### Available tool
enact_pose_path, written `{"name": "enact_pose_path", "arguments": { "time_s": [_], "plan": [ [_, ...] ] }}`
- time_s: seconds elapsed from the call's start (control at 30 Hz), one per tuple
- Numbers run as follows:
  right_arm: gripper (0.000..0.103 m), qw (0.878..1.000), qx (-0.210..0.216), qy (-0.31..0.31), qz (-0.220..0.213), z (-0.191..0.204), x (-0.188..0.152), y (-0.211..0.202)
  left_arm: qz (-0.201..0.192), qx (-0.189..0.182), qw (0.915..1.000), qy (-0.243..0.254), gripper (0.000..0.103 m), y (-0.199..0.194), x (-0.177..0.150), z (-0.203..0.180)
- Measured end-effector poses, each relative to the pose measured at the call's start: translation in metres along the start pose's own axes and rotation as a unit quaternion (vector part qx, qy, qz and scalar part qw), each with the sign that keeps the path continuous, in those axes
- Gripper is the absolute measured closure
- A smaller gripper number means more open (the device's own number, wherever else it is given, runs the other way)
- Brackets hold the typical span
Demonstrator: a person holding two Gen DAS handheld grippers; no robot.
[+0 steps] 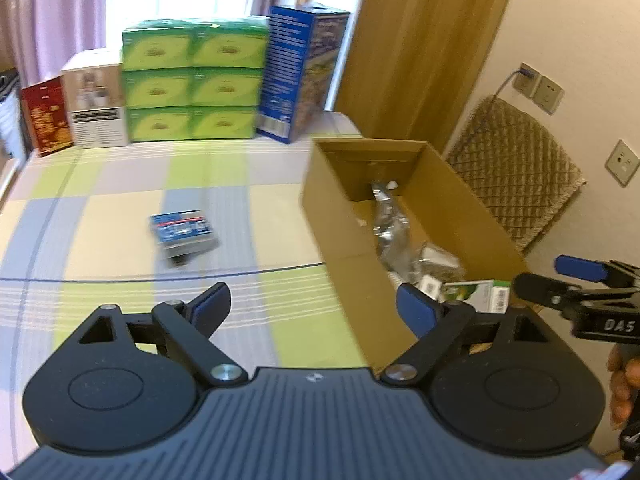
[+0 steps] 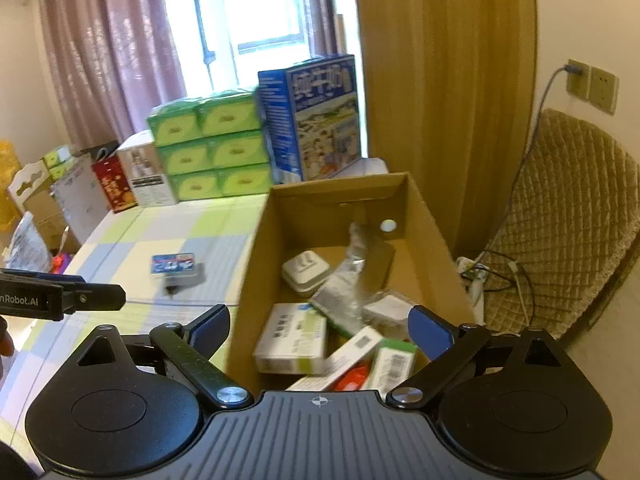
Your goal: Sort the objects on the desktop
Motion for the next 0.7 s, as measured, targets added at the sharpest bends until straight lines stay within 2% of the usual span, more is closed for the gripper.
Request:
{"name": "enact_pose_path", "arguments": {
  "time_s": [0.2,0.43,0.7],
  "plan": [
    [0.005,1.0,0.02,-0.014,-0.001,0.037,-0.006,-0.006,-0.009,0.032,0.9993,-0.019,0.002,-0.03,-0.021,0.05],
    [0.002,0.998,0.045,-0.038,-0.001,0.081,-0.012,-0.009,-0.013,0.076,0.9964,-0.036,0.002,-0.056,-0.046,0.103],
    [0.002,0.996,0.065,-0.06,0.01,0.119,-0.021,0.001,-0.009,0.102,0.9932,-0.055,0.002,-0.066,-0.064,0.141]
  ]
}}
Point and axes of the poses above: each gripper's, at about its wrist camera, not at the fingertips, and y roughly the way its jaws point, z to its left, x to its top, the point moved 10 cm from there along y, roughly the way its jaws point, and after that the axes turned 3 degrees about z, right-handed, at the moved point
